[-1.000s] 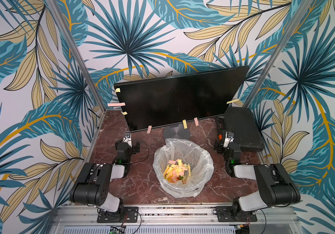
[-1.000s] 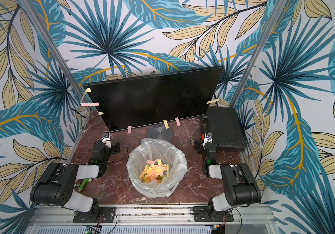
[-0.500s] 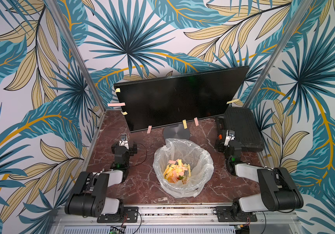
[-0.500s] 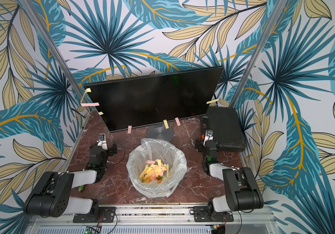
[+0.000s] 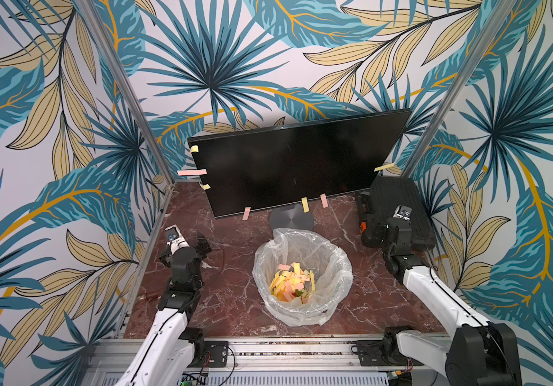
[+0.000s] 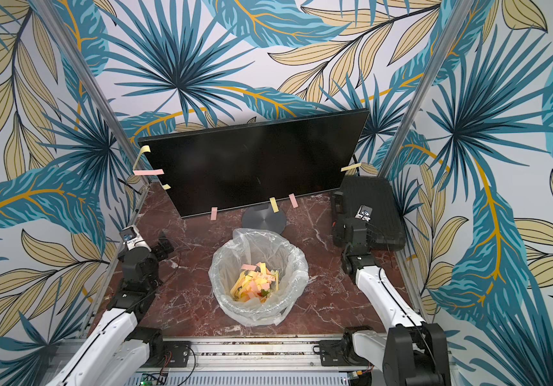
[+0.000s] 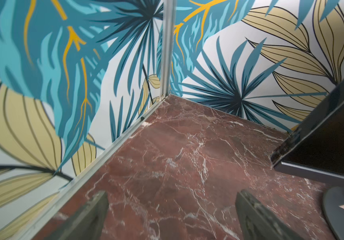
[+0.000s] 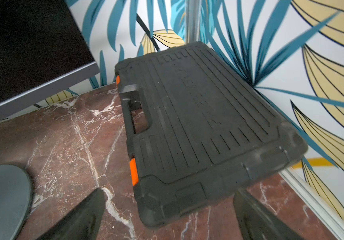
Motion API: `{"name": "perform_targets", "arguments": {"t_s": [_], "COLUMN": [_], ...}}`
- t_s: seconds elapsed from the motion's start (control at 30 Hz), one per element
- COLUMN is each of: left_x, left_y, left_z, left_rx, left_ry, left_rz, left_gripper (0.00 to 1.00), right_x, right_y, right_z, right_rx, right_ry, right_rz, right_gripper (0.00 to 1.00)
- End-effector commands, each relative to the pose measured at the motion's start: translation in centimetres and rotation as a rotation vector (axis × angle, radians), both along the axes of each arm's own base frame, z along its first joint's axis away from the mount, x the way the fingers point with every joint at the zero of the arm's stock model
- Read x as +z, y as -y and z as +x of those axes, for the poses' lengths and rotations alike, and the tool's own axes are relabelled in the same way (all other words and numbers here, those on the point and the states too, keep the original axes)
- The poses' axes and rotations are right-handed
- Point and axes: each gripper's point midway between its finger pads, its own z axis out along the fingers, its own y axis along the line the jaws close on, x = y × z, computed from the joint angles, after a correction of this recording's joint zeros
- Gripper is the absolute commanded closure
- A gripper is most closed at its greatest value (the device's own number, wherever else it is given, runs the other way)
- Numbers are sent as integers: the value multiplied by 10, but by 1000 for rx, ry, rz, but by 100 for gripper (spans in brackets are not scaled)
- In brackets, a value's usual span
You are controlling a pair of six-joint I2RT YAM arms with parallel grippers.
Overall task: Remove the sticky note from the monitor
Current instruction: Tear off the sticky note from the monitor.
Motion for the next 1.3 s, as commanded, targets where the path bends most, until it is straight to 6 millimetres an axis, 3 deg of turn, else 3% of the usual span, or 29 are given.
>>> {"name": "perform_targets", "arguments": {"t_s": [0.0, 0.13, 0.3, 0.6, 0.77, 1.0, 1.27], "left_x": [8, 40, 85, 161, 235, 307, 344], "left_y": [-3, 15, 42, 72, 82, 89, 91], "left_z": [-26, -36, -33, -32, -50, -61, -32], "left_rx": [44, -74, -247, -432, -518, -575, -569], "left_ry": [-1, 40, 113, 269, 420, 527, 539], "left_rz": [-130, -175, -179, -221, -143, -44, 34], "left_gripper": [0, 0, 0, 0, 0, 0, 0], "right_x": [-17, 21, 66, 158, 202, 239, 241], "right_y": [1, -35, -76, -124, -146, -183, -270], "right_z": [-34, -44, -63, -94, -101, -102, -95], "right_rx": [-73, 106, 308, 587, 712, 861, 1051], "right_ry": [-132, -20, 38, 167, 251, 274, 183], "right_rz": [107, 264, 417, 565, 654, 707, 669], "right_gripper": [0, 1, 7, 8, 9, 10, 11]}}
